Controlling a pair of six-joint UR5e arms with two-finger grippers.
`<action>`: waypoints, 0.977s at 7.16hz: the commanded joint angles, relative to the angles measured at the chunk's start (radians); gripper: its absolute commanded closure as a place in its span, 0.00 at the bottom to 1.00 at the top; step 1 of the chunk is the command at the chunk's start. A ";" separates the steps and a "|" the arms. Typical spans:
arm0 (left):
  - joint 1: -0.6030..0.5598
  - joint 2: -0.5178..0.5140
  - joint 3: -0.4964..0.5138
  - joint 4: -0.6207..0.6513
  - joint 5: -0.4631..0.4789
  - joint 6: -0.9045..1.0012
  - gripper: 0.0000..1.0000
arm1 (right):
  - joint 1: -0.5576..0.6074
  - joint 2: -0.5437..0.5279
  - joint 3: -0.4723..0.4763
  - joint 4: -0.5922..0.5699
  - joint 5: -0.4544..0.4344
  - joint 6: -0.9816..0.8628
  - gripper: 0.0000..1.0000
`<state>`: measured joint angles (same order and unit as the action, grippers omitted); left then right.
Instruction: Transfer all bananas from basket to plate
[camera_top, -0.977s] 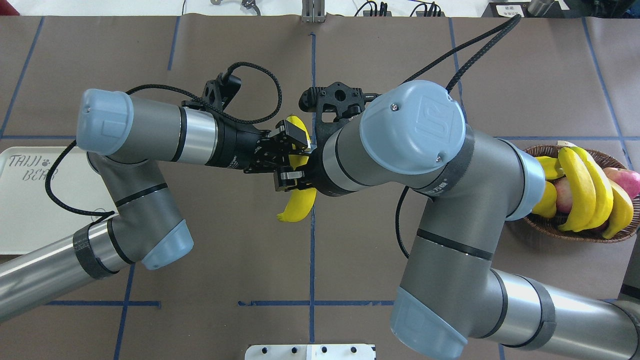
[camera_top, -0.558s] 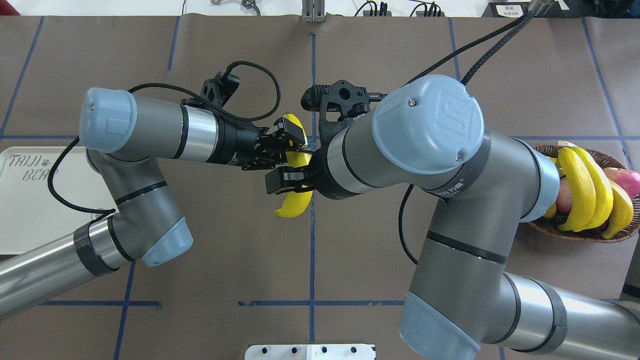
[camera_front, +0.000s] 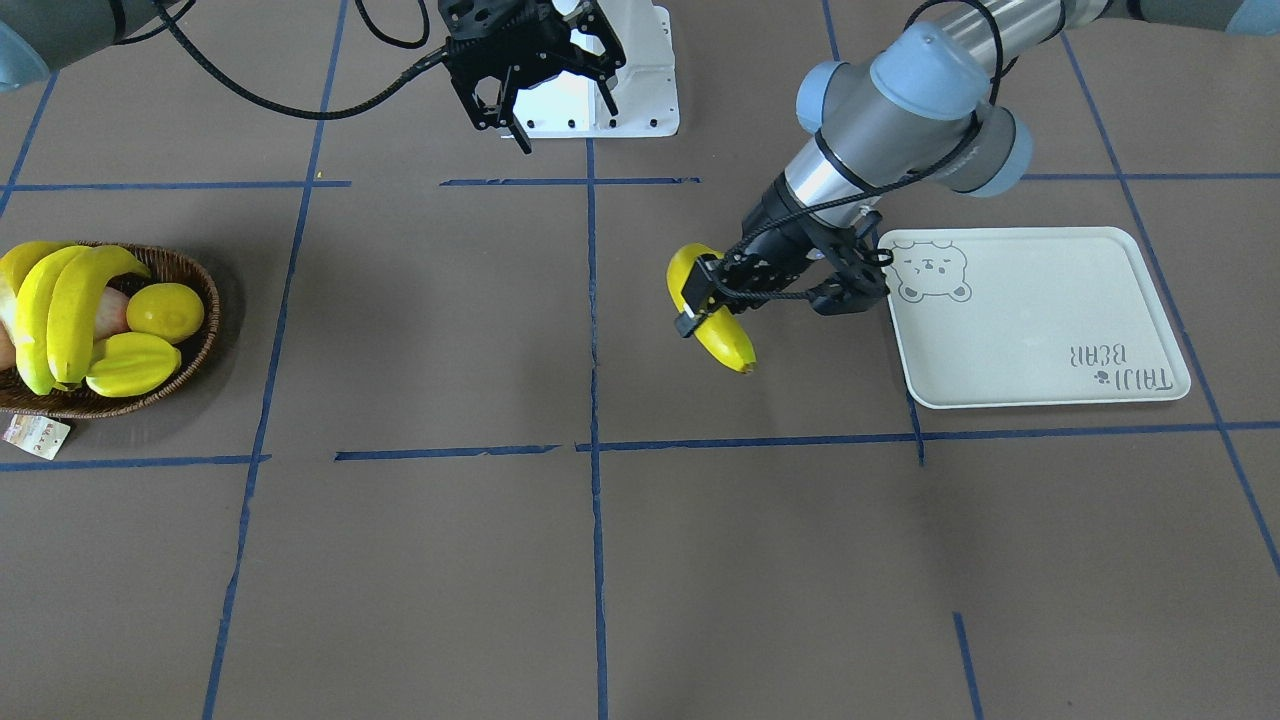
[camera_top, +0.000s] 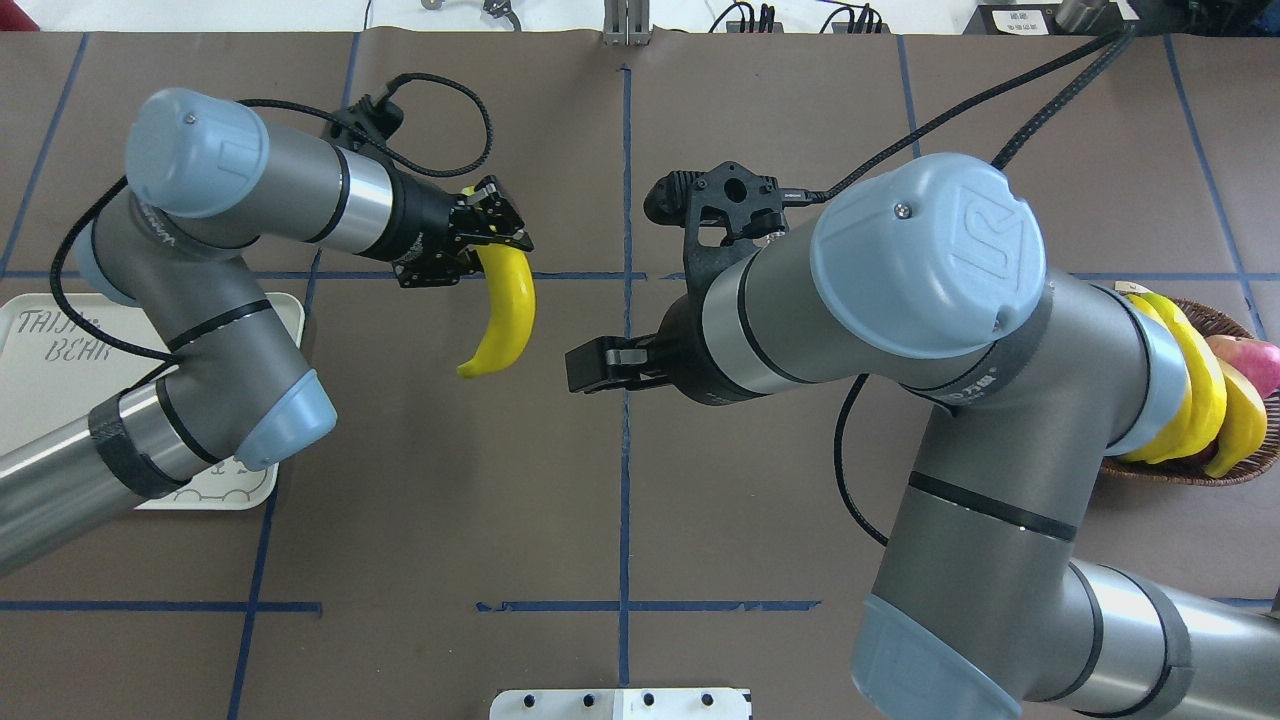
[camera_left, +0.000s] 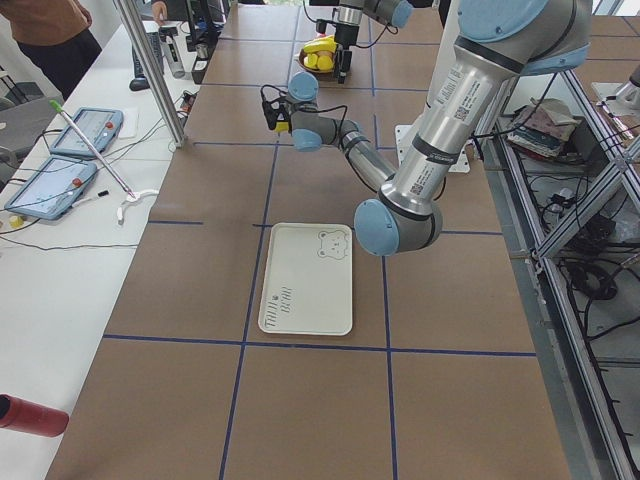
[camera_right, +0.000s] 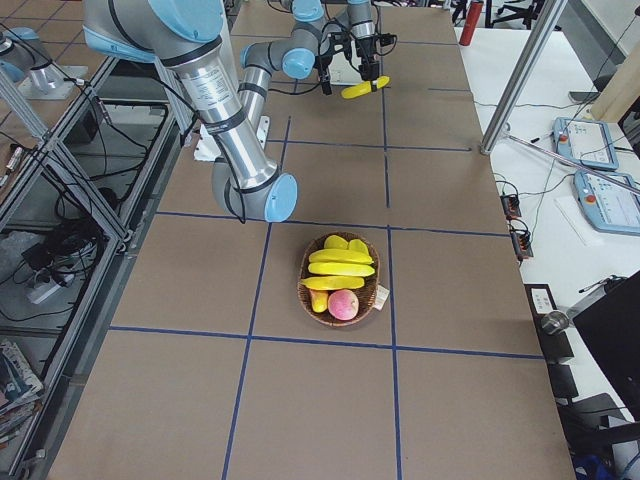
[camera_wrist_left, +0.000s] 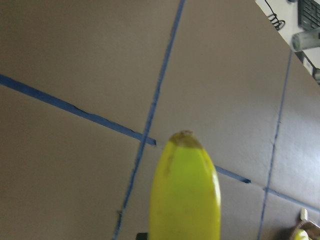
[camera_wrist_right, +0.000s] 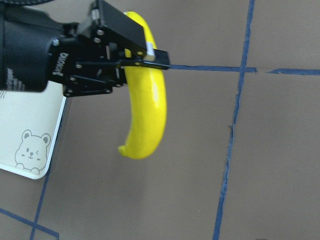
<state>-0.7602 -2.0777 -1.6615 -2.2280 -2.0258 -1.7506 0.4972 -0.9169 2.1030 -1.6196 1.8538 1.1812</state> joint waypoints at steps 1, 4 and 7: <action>-0.051 0.164 -0.050 0.050 -0.007 0.049 1.00 | 0.017 -0.028 0.005 0.000 -0.002 0.011 0.01; -0.135 0.503 -0.178 0.051 -0.007 0.328 1.00 | 0.044 -0.075 0.005 0.001 -0.005 0.011 0.01; -0.160 0.617 -0.094 0.050 0.006 0.532 1.00 | 0.057 -0.079 0.002 0.001 -0.013 0.026 0.01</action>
<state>-0.9101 -1.4927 -1.7941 -2.1771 -2.0223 -1.2752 0.5480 -0.9940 2.1060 -1.6184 1.8438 1.2023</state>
